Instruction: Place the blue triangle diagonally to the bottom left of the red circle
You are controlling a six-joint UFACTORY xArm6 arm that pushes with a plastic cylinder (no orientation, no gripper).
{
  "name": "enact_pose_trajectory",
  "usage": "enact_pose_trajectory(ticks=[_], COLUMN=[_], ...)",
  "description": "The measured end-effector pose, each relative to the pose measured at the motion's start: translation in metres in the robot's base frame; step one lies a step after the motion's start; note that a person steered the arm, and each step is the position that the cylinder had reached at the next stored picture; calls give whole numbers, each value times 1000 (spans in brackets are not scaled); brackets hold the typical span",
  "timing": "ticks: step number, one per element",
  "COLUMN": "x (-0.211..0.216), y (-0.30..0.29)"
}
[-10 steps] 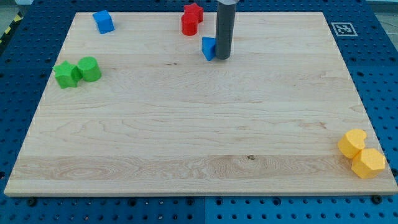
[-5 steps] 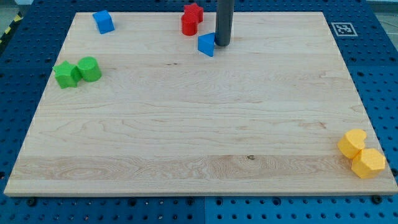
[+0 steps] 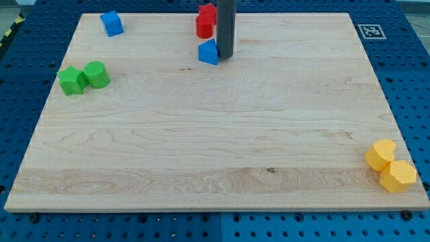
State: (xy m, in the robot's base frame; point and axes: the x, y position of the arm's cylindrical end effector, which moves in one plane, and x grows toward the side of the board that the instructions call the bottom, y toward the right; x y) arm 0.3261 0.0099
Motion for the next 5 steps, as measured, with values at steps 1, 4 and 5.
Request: enact_pose_trajectory(ticks=[1,4,5], x=[3,3,3], y=[-9,-16,-24])
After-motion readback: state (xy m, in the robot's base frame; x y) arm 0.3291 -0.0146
